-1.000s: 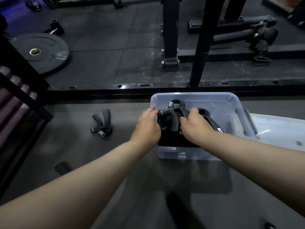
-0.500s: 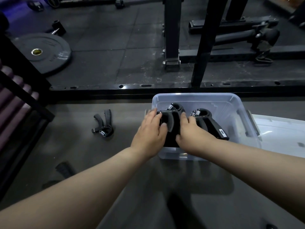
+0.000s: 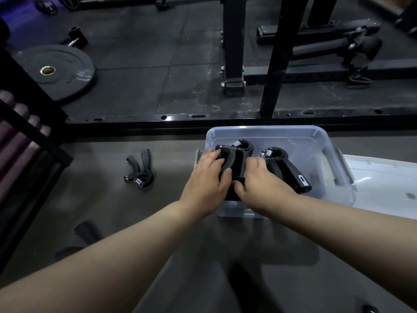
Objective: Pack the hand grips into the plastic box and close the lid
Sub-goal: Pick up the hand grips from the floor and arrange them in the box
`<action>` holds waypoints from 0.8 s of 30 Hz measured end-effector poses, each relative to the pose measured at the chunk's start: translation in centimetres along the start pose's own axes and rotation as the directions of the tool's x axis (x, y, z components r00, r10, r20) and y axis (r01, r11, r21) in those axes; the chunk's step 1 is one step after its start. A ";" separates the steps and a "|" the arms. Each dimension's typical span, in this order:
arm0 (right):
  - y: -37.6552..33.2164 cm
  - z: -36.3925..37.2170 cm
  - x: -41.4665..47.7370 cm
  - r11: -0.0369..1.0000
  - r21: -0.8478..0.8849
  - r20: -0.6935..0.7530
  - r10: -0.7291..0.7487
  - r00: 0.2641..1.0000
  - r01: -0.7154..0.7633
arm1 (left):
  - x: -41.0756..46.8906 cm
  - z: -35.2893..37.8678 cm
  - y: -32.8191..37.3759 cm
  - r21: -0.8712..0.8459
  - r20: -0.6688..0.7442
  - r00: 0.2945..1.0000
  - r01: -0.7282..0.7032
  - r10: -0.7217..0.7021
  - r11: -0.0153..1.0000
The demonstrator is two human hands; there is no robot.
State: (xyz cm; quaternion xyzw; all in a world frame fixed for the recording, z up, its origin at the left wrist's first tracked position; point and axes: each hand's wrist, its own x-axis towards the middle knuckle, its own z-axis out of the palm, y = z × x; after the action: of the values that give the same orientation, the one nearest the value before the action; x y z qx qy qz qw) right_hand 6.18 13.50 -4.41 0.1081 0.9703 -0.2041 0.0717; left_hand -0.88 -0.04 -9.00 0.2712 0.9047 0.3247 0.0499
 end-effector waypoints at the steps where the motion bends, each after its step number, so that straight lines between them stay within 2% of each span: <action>1: 0.0 0.0 0.0 1.000 -0.018 0.009 -0.008 1.000 0.008 | -0.2 0.0 0.0 -0.035 -0.009 1.000 0.021 -0.022 0.999; 4: -0.1 0.0 -0.1 1.000 -0.015 0.020 -0.009 1.000 0.009 | -0.7 -0.1 0.0 -0.102 -0.044 0.997 0.063 -0.068 0.993; 6: -0.1 -0.1 -0.1 1.000 0.004 0.016 -0.002 1.000 0.002 | -0.8 0.0 0.0 -0.080 -0.032 0.998 0.058 -0.061 0.995; 9: -0.2 -0.7 -0.4 0.997 -0.072 0.081 -0.030 0.996 0.036 | -0.7 0.0 0.0 -0.034 -0.001 0.998 0.065 -0.065 0.997; 14: 0.1 -0.1 -0.3 0.999 0.035 0.024 0.034 0.999 -0.035 | -0.7 0.0 -0.1 -0.071 -0.007 0.997 0.071 -0.071 0.995; 17: 0.2 0.1 -0.2 0.993 -0.115 -0.115 0.012 0.993 -0.025 | -1.0 -0.1 0.0 -0.110 -0.046 0.996 0.067 -0.073 0.992; 19: 0.1 0.2 0.1 0.987 -0.163 -0.153 -0.034 0.988 0.008 | -1.1 0.0 0.0 -0.090 -0.088 0.992 0.085 -0.093 0.992; 24: -0.7 1.5 1.2 0.974 -0.222 -0.035 -0.057 0.998 0.048 | -1.0 -0.1 -0.5 -0.133 -0.061 0.986 0.149 -0.158 0.980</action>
State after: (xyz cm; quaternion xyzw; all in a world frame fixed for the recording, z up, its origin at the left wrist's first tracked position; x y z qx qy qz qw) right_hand 4.96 12.46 -5.68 0.0781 0.9908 -0.0943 0.0577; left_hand -0.26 -0.97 -9.36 0.1851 0.9015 0.3867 0.0598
